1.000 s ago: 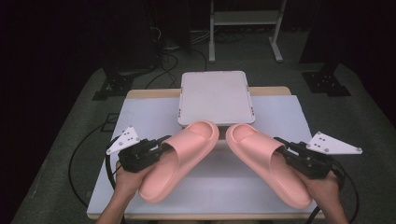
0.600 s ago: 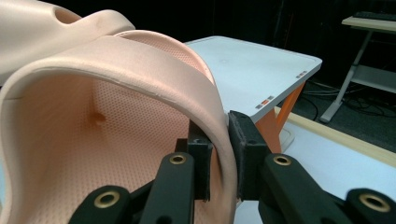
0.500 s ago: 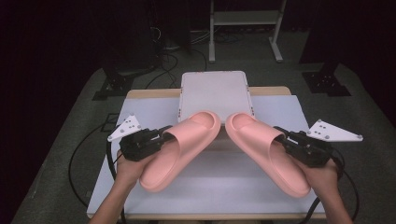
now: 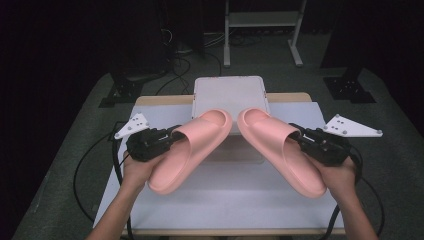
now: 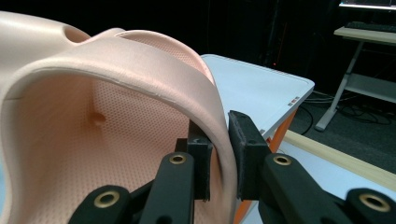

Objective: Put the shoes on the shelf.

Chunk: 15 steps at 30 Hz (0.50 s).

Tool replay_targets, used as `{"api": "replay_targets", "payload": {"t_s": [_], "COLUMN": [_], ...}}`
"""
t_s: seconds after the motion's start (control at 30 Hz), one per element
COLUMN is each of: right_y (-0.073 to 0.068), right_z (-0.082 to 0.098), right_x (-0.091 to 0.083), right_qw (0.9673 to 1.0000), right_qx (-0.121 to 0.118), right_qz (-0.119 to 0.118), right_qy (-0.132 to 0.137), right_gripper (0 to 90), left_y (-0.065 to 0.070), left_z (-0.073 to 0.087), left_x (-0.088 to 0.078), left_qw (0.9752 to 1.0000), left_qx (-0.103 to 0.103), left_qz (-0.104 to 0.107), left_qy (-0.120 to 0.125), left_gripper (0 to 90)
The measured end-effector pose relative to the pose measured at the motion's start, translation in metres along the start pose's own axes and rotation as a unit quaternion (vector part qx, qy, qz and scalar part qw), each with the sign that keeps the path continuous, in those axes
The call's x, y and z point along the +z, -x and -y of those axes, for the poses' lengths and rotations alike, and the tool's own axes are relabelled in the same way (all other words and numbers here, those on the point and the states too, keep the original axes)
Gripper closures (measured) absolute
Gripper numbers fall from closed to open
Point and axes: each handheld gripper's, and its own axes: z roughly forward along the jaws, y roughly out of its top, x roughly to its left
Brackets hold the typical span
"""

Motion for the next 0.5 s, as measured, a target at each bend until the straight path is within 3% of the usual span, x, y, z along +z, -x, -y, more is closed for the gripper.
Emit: {"api": "replay_targets", "payload": {"t_s": [0.5], "right_y": [0.009], "right_z": [-0.014], "right_x": [0.021], "right_qw": [0.9999], "right_qx": [0.007], "right_qz": [0.009], "right_qy": [-0.004], "right_gripper": [78.9], "left_y": [-0.012], "left_z": [-0.010], "left_x": [0.015], "left_qw": [0.9999], "left_qx": [-0.008], "left_qz": [-0.007], "left_qy": [-0.006], "left_gripper": [76.0]}}
